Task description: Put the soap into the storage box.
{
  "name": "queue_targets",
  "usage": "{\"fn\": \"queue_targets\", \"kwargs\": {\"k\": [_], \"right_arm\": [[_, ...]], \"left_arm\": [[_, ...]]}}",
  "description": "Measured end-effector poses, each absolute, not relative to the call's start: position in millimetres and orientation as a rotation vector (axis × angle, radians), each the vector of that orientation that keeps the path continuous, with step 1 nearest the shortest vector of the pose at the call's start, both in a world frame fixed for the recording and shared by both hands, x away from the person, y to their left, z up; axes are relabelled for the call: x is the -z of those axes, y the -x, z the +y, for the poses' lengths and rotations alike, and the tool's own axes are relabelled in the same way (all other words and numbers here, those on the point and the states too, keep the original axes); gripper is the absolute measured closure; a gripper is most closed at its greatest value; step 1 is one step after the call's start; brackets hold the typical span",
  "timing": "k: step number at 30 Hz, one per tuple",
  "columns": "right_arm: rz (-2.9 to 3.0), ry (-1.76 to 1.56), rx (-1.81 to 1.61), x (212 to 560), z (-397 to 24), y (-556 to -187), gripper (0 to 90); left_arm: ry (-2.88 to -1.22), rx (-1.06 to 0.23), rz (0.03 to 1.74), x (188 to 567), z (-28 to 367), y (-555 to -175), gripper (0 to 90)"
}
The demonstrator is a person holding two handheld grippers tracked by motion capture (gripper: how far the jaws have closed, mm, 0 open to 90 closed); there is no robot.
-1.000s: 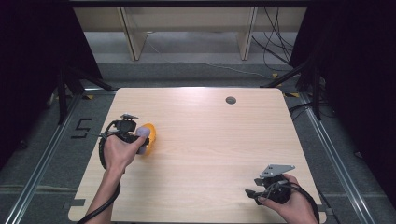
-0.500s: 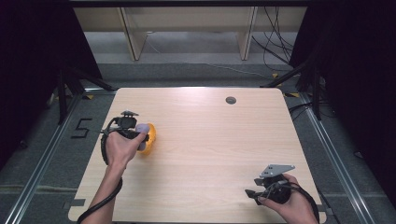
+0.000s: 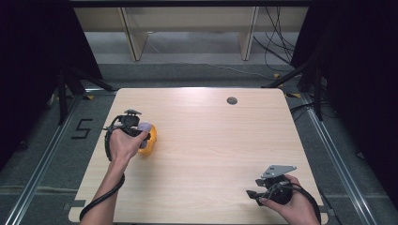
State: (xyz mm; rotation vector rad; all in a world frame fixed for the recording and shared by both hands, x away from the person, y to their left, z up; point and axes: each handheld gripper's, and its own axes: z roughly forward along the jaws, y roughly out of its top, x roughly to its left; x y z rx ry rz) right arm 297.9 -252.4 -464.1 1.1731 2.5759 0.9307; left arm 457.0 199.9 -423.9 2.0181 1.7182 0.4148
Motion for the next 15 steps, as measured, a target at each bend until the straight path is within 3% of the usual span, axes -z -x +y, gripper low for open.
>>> {"fn": "queue_targets", "kwargs": {"k": [15], "right_arm": [[2.583,-1.201,-0.93,463,-252,-297,43.9]], "left_arm": [[-2.042,-0.396,1.726,434,200,-470,49.0]]}}
